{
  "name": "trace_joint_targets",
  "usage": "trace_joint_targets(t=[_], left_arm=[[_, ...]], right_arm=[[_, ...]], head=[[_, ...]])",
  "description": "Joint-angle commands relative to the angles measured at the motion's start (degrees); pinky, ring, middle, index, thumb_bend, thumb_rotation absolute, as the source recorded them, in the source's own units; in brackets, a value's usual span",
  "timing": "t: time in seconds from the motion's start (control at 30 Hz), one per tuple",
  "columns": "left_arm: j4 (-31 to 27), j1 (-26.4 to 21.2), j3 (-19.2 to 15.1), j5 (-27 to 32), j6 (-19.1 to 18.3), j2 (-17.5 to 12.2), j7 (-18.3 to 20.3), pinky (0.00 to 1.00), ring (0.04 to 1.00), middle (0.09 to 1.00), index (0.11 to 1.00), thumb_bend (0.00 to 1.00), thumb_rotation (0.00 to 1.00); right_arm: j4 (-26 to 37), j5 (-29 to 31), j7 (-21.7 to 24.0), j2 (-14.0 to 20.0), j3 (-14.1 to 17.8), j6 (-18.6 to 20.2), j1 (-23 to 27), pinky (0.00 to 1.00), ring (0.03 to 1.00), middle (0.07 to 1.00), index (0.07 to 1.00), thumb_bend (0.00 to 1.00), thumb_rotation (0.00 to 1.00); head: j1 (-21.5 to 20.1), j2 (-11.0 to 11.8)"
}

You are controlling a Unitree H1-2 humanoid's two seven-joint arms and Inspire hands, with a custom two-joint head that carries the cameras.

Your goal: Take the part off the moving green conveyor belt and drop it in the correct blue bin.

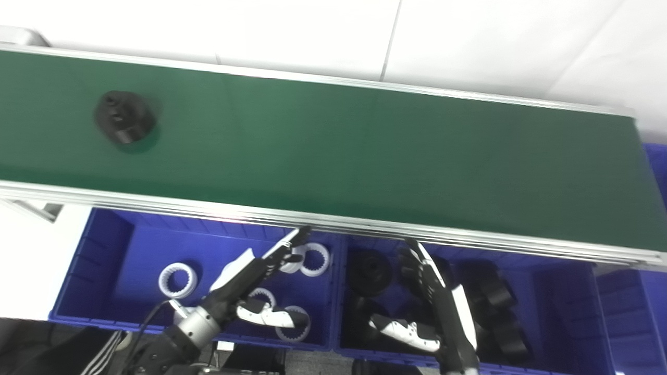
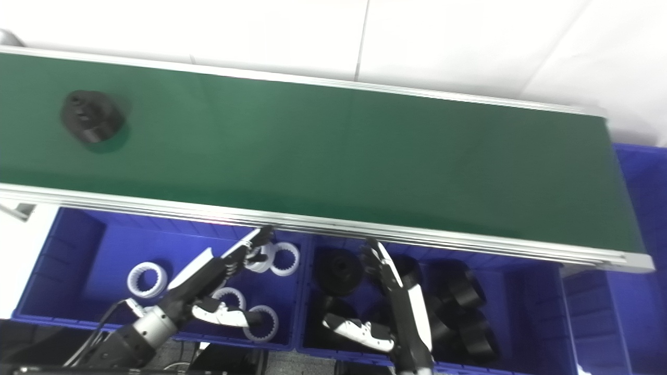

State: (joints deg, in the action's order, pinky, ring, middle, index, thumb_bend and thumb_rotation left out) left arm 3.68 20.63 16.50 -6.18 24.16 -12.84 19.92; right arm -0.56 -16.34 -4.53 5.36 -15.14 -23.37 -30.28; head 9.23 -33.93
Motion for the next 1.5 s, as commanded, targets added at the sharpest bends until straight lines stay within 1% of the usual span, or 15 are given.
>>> trace_joint_targets(t=[0.0,0.03,0.07,0.17,0.2,0.27,0.37,0.57,0.63,0.9,1.07,1.2,1.3,1.43,1.47], left_arm=[[-0.4,-0.4,0.8,-0.6,1.8,0.3,-1.8,0.92,1.0,1.0,1.0,0.87,0.33],[0.7,-1.0,1.4,-0.6,2.2,0.1,-2.3,0.91,0.999,1.0,1.0,0.86,0.34],[2.1,-1.7,2.1,-0.6,2.6,0.1,-3.3,0.9,0.998,1.0,1.0,0.86,0.34],[4.1,-2.5,3.3,0.2,2.8,0.2,-4.8,0.87,0.972,1.0,0.981,0.88,0.36],[4.2,-2.6,3.6,0.5,2.8,0.2,-5.1,0.87,0.962,1.0,0.972,0.88,0.34],[3.8,-2.5,4.4,0.2,2.8,-0.2,-6.2,0.86,0.955,0.997,0.967,0.87,0.33],[3.7,-2.8,5.6,-0.6,2.8,-0.9,-8.1,0.87,0.959,0.991,0.963,0.87,0.35],[3.1,-2.9,6.7,-0.3,2.8,-2.0,-9.7,0.85,0.947,0.988,0.957,0.87,0.36],[3.0,-3.0,7.0,0.2,2.8,-2.4,-9.4,0.85,0.955,0.997,0.964,0.87,0.34],[3.1,-3.4,8.6,-0.2,2.8,-3.8,-11.3,0.85,0.967,1.0,0.978,0.85,0.34],[3.1,-3.4,8.5,0.4,2.8,-3.9,-11.1,0.84,0.96,1.0,0.98,0.87,0.32],[3.6,-3.8,8.7,1.0,2.8,-4.0,-10.5,0.87,0.972,1.0,0.988,0.87,0.33],[4.0,-3.9,8.8,1.5,2.8,-4.0,-10.1,0.9,0.987,1.0,0.987,0.86,0.33],[4.3,-4.4,8.9,1.6,2.8,-4.3,-10.2,0.9,0.995,1.0,0.989,0.86,0.33],[4.4,-4.5,8.9,1.7,2.8,-4.4,-10.2,0.91,0.998,1.0,0.991,0.86,0.33]], right_arm=[[0.3,2.0,-1.1,1.0,-0.4,-3.5,0.7,0.82,0.881,0.894,0.955,0.85,0.44],[0.0,2.6,-1.3,1.3,-0.6,-3.5,0.9,0.83,0.888,0.897,0.957,0.85,0.43],[-0.3,3.1,-1.3,1.3,-0.7,-3.5,1.0,0.84,0.892,0.898,0.958,0.86,0.42],[-0.8,3.7,-1.4,1.7,-0.9,-3.5,1.3,0.81,0.9,0.906,0.968,0.87,0.4],[-1.0,3.7,-1.5,1.7,-1.0,-3.5,1.3,0.82,0.901,0.91,0.975,0.87,0.4],[-1.3,3.3,-1.6,1.8,-0.9,-3.5,1.3,0.82,0.898,0.907,0.976,0.87,0.41],[-1.4,2.9,-1.7,1.8,-1.0,-3.5,1.2,0.85,0.896,0.904,0.978,0.87,0.42],[-0.9,2.3,-1.9,1.6,-1.1,-3.5,1.0,0.84,0.894,0.901,0.971,0.87,0.41],[-0.8,2.3,-2.2,1.6,-1.4,-3.5,1.0,0.83,0.89,0.899,0.967,0.86,0.42],[-0.8,1.6,-3.6,1.5,-2.0,-3.5,1.2,0.8,0.863,0.879,0.949,0.87,0.42],[-0.5,1.7,-4.7,2.0,-3.0,-3.5,1.4,0.79,0.856,0.876,0.946,0.87,0.41],[0.0,2.0,-7.0,2.8,-4.5,-3.5,1.9,0.79,0.847,0.867,0.933,0.87,0.41],[2.1,1.5,-9.4,3.7,-5.8,-3.6,1.8,0.79,0.848,0.863,0.922,0.87,0.41],[8.9,2.0,-9.4,4.4,-5.9,-3.5,0.8,0.81,0.856,0.865,0.912,0.89,0.41],[10.7,1.6,-9.3,4.3,-5.5,-3.5,0.5,0.81,0.86,0.868,0.916,0.89,0.41]], head=[[1.6,1.8],[1.8,2.0],[2.3,3.0],[2.2,3.9],[1.7,4.5],[1.1,4.9],[0.6,5.0],[-1.2,3.6],[-1.5,3.4],[-2.8,2.8],[-3.8,2.6],[-4.8,2.5],[-5.4,2.3],[-7.4,1.4],[-9.1,0.9]])
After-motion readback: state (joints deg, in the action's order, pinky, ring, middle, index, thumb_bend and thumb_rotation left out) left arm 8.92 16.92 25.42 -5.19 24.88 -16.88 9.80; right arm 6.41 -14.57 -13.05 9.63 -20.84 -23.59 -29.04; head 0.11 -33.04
